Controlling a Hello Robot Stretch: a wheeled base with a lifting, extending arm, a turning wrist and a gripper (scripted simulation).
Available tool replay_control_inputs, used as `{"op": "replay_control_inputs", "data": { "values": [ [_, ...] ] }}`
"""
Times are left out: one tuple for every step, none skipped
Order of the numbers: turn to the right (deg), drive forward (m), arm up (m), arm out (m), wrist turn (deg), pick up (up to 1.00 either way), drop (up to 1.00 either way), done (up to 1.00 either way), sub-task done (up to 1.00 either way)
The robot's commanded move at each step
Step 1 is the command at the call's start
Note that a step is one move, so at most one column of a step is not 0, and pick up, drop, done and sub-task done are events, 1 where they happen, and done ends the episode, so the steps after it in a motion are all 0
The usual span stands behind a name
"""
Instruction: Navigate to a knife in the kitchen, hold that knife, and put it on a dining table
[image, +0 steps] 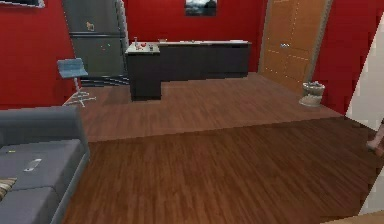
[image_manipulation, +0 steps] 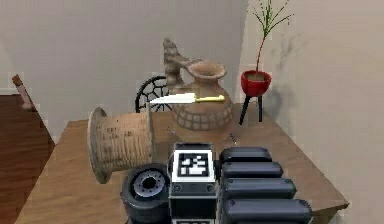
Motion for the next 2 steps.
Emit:
{"op": "replay_control_inputs", "data": {
  "values": [
    [0.0,0.00,0.00,0.46,0.0,0.00,0.00,0.00,0.00],
    [0.0,0.00,0.00,0.00,45.0,0.00,0.00,0.00,0.00]
  ]
}}
